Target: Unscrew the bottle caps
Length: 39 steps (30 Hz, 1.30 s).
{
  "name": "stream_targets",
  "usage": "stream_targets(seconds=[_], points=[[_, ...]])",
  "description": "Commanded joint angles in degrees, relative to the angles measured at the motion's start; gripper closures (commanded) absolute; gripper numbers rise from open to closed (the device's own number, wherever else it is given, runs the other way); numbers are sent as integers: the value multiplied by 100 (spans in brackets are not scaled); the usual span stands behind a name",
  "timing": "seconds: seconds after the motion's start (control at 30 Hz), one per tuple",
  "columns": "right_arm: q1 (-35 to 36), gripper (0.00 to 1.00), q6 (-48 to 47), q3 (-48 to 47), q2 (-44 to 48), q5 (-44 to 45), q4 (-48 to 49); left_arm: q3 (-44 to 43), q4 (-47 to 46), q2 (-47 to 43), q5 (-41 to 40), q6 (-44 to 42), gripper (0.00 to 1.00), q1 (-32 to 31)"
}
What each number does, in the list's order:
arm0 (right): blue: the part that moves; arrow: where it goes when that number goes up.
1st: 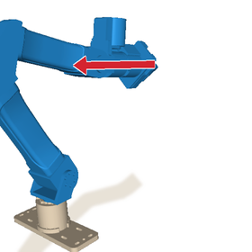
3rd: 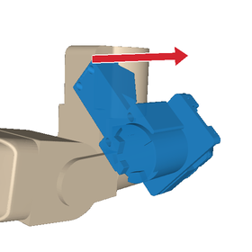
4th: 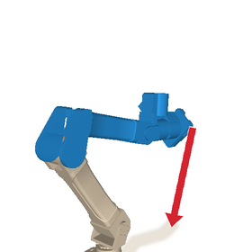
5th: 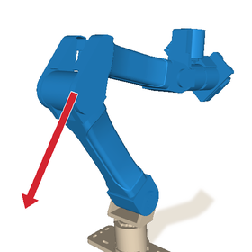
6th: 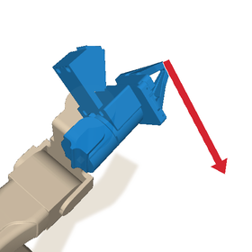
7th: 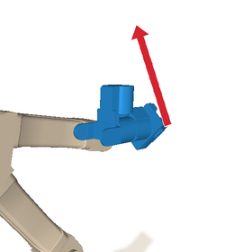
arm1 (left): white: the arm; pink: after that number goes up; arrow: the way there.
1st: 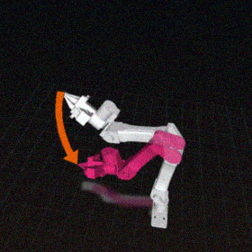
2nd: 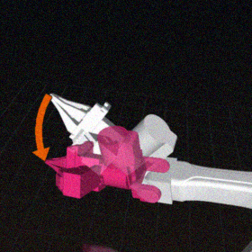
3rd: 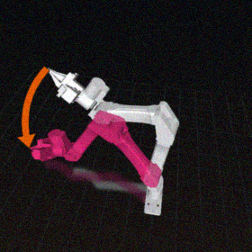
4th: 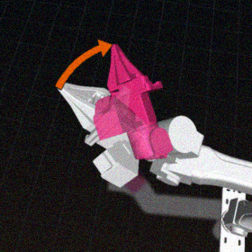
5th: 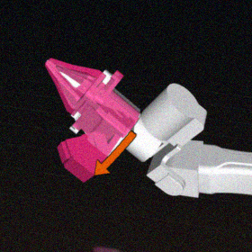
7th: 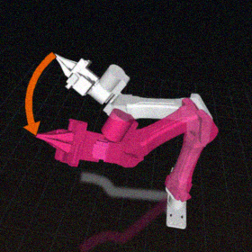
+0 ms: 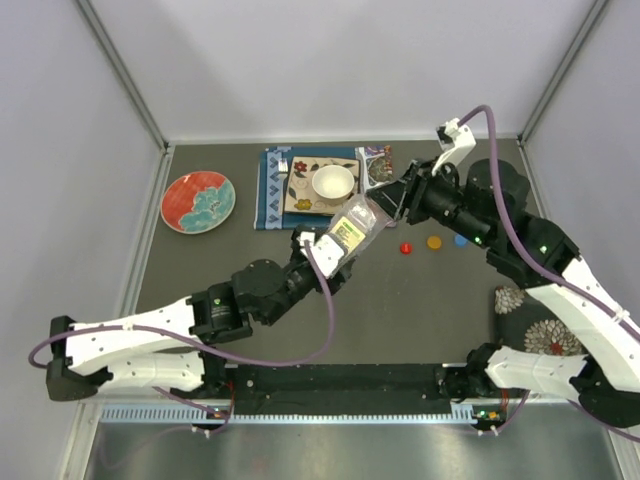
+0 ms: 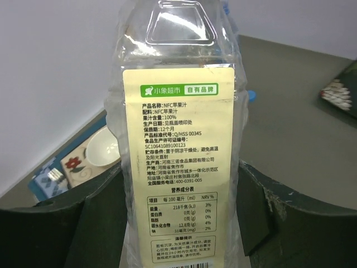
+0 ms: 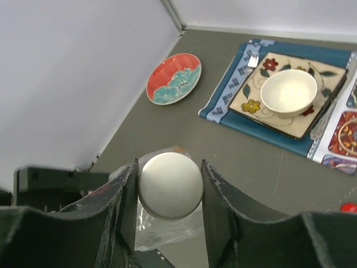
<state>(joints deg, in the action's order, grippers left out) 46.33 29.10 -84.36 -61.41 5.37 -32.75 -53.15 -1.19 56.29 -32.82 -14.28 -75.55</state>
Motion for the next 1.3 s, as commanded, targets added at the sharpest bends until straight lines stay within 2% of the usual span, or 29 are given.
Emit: stream_targets(seconds=[0.0, 0.03, 0.07, 0.13, 0.17, 0.2, 0.27, 0.3, 0.4, 0.53, 0.9, 1.1, 1.27], points=[[17, 100, -1237, -160, 322, -1159, 261, -222, 91, -487, 2802, 697, 100, 451], [26, 100, -1397, -195, 357, -1352, 182, -292, 249, -531, 3294, 977, 100, 610], [17, 100, -1573, -247, 392, -1415, 138, -310, 268, -610, 4605, 1154, 100, 794], [8, 100, -2065, -248, 515, -1799, 85, -398, 242, -637, 5728, 1741, 100, 1435], [17, 100, -2206, -248, 551, -1994, 50, -424, 216, -611, 6604, 1901, 100, 1629], [8, 100, -2451, -248, 594, -2257, 41, -460, 172, -585, 7057, 2042, 100, 1944], [-10, 100, -2672, -204, 700, -3109, 50, -565, 163, -445, 7708, 2368, 100, 2192], [-27, 100, -2821, -195, 726, -3373, 41, -600, 163, -383, 8303, 2482, 100, 2385], [-71, 100, -3093, -178, 797, -4050, -20, -627, -407, -137, 9307, 3053, 100, 2641], [-80, 100, -3376, -90, 955, -4894, -12, -496, -1172, 13, 9881, 3826, 100, 2703], [-115, 100, -3868, -19, 1087, -6161, -222, -214, -2482, 163, 10304, 4724, 100, 2756], [-247, 100, -4035, -2, 964, -6505, -504, -214, -2308, 180, 10287, 4602, 100, 2756], [-256, 100, -3930, -133, 1008, -5741, -513, -407, -1016, 137, 10015, 3636, 100, 2756]])
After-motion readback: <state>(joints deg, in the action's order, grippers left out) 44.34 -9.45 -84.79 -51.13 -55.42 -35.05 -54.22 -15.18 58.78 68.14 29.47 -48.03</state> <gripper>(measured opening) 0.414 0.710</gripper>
